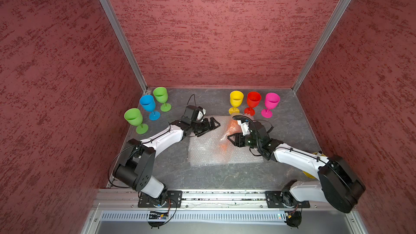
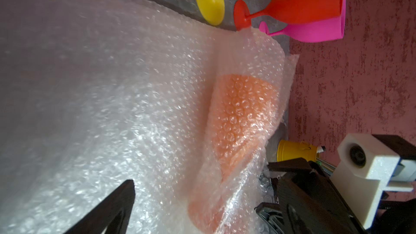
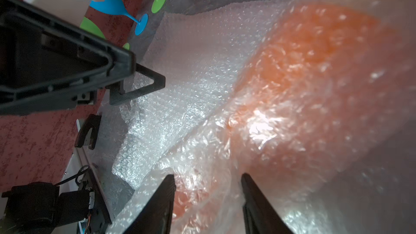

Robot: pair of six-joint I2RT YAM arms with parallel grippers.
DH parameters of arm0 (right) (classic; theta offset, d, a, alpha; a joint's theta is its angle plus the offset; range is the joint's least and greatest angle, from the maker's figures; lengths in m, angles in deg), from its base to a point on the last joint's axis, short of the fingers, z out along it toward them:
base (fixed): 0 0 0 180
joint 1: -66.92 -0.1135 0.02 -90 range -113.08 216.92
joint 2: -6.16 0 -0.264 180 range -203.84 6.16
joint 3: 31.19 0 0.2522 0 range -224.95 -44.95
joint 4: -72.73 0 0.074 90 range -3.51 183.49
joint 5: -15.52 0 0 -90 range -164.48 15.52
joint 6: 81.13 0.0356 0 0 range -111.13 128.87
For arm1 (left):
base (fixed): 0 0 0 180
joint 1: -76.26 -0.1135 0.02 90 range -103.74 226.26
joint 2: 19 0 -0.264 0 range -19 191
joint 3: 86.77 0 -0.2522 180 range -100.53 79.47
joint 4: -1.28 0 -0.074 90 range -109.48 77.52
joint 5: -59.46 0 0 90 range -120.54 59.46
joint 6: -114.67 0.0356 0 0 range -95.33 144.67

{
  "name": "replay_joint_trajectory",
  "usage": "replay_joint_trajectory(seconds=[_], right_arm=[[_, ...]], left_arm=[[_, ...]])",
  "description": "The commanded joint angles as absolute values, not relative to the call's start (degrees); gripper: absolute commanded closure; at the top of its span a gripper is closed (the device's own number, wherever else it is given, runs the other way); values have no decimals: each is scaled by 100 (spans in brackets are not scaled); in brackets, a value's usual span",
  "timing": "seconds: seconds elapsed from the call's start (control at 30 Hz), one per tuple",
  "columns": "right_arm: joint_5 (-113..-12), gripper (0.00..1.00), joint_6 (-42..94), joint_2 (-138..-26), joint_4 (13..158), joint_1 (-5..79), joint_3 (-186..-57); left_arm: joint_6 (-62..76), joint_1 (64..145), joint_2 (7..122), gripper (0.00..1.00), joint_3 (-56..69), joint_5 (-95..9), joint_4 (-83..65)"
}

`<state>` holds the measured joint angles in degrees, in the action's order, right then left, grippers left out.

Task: Unpack wine glasses from bubble wrap
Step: Place the bubble wrap at the center of the board, then unwrap the bubble wrap.

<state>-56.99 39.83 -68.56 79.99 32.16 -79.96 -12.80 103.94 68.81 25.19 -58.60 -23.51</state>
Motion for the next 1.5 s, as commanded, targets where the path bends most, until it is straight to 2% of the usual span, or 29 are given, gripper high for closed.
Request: replay_joint_trajectory(seconds=[0.0, 0.23, 0.47, 0.57, 0.8, 0.87, 1.03, 1.23, 1.47], right_arm=[[-6009, 46, 4165, -6383, 8169, 3229, -8055], [-6482, 47, 4487, -5664, 8399, 3229, -7672], [-6507, 47, 4465, -5710, 8443, 3225, -7668], [-6532, 47, 4431, -5760, 8447, 3229, -7702], [-6722, 47, 4308, -5840, 8521, 3254, -7831], [-6770, 47, 4267, -5814, 8552, 3256, -7874], [-6665, 45, 4214, -5889, 8522, 3264, -7955], [-6431, 27, 4048, -6124, 8517, 3264, -8268], [-6548, 26, 3811, -6302, 8656, 3264, -8699]], left_arm=[[-796, 10686, 6860, 1, 2384, -5660, -2756], [-627, 11075, 7252, 18, 2277, -5833, -2621], [-642, 11228, 7601, 38, 2132, -6038, -2469], [-725, 11239, 7697, 49, 2145, -6143, -2299], [-977, 11247, 7656, 83, 2164, -6446, -1848], [-974, 11247, 7604, 89, 2186, -6451, -1833], [-1090, 11254, 7196, 92, 2443, -6218, -1588], [-1190, 11536, 6571, 98, 2827, -5445, -1391], [-808, 12034, 6398, 100, 2797, -4338, -1817]])
